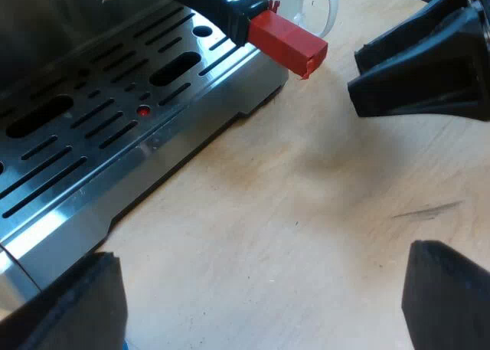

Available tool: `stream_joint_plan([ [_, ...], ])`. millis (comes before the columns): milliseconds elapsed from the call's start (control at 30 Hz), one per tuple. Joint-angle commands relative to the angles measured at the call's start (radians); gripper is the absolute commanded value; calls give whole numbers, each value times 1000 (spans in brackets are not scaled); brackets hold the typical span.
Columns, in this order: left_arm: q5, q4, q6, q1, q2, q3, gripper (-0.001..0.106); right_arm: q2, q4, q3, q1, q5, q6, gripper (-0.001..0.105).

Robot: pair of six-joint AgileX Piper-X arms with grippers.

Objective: Grind coffee beans and then tamp

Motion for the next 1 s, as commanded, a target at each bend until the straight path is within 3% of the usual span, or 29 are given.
stream_joint_plan([
  [33,14,-15,5,-4,-1,-1,80,-2,-19,0,2,9,-29,28],
  [167,14,-15,5,-4,-1,-1,80,-2,-19,0,2,4,-113,23],
  [200,14,-15,5,-4,-1,-1,80,-2,-27,0,2,3,-206,18],
  [267,14,-15,5,-4,-1,-1,80,-2,-80,0,23,13,-231,18],
  [333,14,-15,5,-4,-1,-1,80,-2,-122,0,43,47,-246,18],
  [367,14,-15,5,-4,-1,-1,80,-2,-180,0,84,160,-257,18],
  [467,14,-15,5,-4,-1,-1,80,13,-203,0,127,305,-252,18],
  [1000,14,-15,5,-4,-1,-1,80,137,-226,7,163,304,-227,18],
])
